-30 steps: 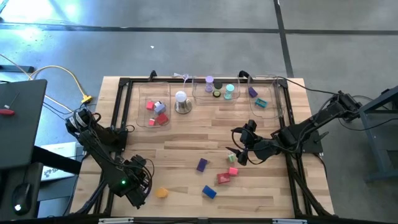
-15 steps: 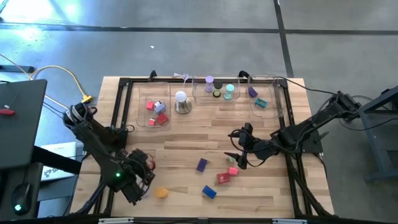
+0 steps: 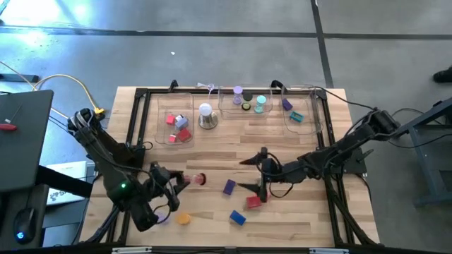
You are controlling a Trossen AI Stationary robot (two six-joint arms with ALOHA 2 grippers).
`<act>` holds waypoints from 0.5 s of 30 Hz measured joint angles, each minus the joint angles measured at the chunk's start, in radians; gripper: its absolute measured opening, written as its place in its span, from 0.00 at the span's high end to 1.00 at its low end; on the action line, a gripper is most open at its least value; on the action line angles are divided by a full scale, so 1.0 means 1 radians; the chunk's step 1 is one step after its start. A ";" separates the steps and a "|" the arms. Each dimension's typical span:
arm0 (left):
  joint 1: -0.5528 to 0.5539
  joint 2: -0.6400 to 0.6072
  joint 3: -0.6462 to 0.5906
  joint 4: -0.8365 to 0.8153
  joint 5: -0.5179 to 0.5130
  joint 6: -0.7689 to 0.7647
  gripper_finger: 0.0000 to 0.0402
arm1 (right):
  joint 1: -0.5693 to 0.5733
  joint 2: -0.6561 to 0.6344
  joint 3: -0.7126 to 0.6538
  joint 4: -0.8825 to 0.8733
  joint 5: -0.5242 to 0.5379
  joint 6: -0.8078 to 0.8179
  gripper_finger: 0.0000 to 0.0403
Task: Pick & Place Office items
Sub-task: Put the black pink hourglass into the middle transparent bin
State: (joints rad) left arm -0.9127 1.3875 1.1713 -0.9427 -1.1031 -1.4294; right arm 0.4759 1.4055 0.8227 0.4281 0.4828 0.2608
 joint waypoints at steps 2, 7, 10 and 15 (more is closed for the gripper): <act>-0.006 -0.006 0.000 0.107 -0.063 0.151 0.50 | 0.000 0.019 0.000 0.095 -0.064 0.005 0.11; -0.010 -0.006 0.000 0.432 -0.140 0.685 0.50 | -0.008 0.024 0.000 0.212 -0.125 0.138 0.11; -0.007 -0.004 0.000 0.602 -0.158 0.933 0.50 | -0.023 0.025 0.000 0.247 -0.142 0.227 0.11; 0.003 -0.004 0.000 0.887 -0.149 1.306 0.50 | -0.066 0.025 0.000 0.268 -0.291 0.325 0.11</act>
State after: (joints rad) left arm -0.9094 1.3838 1.1717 -0.0553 -1.2523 -0.1234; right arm 0.4095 1.4303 0.8224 0.6965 0.1917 0.5853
